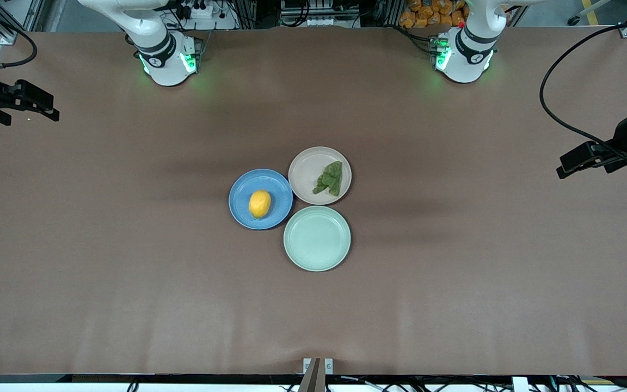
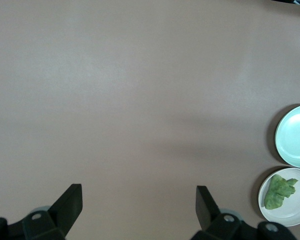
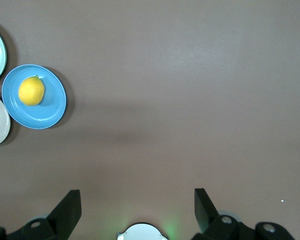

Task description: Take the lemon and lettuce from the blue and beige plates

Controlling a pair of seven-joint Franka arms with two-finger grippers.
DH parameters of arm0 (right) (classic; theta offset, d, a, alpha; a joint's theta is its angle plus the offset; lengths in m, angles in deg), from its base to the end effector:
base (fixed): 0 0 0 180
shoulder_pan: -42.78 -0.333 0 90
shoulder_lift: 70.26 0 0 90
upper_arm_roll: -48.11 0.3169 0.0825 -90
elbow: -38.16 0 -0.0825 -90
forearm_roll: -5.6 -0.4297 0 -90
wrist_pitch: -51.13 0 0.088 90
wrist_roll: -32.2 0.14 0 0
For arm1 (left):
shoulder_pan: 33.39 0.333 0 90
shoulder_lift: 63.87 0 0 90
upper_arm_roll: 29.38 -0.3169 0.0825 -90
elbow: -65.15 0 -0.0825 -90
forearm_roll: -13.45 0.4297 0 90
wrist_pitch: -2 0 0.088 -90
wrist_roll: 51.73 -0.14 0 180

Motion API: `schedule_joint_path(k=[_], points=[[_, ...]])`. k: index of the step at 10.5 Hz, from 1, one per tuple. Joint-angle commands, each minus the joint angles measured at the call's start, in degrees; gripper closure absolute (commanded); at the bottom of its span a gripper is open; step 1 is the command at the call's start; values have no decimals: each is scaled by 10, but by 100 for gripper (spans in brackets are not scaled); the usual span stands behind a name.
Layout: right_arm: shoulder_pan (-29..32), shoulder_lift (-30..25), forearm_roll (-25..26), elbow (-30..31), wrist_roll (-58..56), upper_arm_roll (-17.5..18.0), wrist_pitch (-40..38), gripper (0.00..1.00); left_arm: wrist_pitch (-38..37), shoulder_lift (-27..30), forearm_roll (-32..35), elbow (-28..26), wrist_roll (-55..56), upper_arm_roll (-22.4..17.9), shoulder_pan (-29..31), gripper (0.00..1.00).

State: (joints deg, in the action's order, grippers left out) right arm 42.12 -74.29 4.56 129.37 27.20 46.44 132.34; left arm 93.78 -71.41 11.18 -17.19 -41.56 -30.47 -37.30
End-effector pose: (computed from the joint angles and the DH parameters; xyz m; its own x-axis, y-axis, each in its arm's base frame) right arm 0.5581 -0.0076 0.6101 0.9921 0.0727 -0.1019 0.0701 -0.9971 -0.0292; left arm 0.6444 -0.0379 0.5828 0.9913 0.1288 0.0261 0.1276 -0.9909 0.0424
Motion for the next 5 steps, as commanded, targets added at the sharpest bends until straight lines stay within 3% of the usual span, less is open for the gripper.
schedule_joint_path(k=[1,5], points=[[4,-12,-5,-1,-6,3,3,0,-12,6,8,3,-9,-4,-6,0],[4,-48,-7,-1,-6,2,-1,0,-12,5,5,3,-13,-4,-6,0]])
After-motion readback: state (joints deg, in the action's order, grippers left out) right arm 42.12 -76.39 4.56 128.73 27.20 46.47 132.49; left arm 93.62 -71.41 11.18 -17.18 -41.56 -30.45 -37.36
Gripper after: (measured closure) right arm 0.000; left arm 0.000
